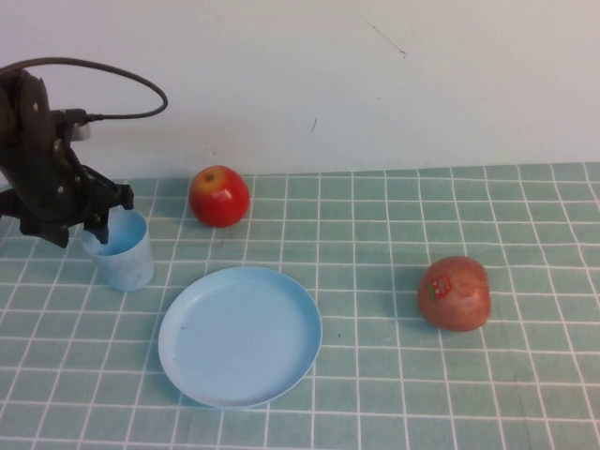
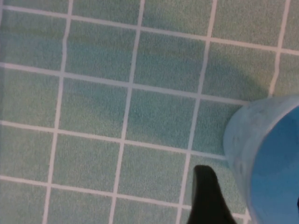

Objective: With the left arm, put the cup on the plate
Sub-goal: Pick up the cup from the table, then place the cup on the plate

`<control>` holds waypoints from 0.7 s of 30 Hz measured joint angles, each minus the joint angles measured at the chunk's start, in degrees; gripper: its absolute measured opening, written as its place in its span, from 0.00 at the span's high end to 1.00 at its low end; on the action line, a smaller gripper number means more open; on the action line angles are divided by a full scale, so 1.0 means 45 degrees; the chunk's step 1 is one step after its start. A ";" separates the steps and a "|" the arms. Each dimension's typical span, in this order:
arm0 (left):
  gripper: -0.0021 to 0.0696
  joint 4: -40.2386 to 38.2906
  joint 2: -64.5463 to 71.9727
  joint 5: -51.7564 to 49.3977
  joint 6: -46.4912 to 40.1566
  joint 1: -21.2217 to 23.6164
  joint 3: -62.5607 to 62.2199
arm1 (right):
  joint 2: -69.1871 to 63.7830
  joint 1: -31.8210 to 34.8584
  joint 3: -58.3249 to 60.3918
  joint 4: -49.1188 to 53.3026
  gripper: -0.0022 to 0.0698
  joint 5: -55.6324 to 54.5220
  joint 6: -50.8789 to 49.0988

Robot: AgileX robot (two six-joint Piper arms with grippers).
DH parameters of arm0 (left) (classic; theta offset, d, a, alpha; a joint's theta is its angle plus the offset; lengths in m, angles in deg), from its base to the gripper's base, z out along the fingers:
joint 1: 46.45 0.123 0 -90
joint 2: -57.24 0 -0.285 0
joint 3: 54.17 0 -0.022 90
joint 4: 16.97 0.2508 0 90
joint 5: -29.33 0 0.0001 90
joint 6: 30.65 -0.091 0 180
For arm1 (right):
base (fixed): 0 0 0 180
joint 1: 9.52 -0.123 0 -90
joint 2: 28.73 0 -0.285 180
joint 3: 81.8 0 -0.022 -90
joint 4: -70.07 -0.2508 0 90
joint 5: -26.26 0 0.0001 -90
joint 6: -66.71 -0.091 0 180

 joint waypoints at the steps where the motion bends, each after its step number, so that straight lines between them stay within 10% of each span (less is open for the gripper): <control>1: 0.46 0.0001 0.0123 0.0096 0.0000 0.0000 0.0000 | 0.0000 0.0000 0.0000 0.0000 0.97 0.0000 0.0000; 6: 0.54 -0.0002 0.0901 0.0424 -0.0236 0.0000 0.0000 | 0.0000 0.0000 0.0000 0.0000 0.97 0.0000 0.0000; 12: 0.91 -0.1079 0.1377 0.0100 -0.1968 0.0080 -0.0340 | 0.0000 0.0000 0.0000 0.0000 0.97 0.0000 0.0000; 21: 0.96 -0.3039 0.0705 -0.2578 -0.3977 0.0257 -0.3365 | 0.0000 0.0000 0.0000 0.0000 0.97 0.0000 0.0000</control>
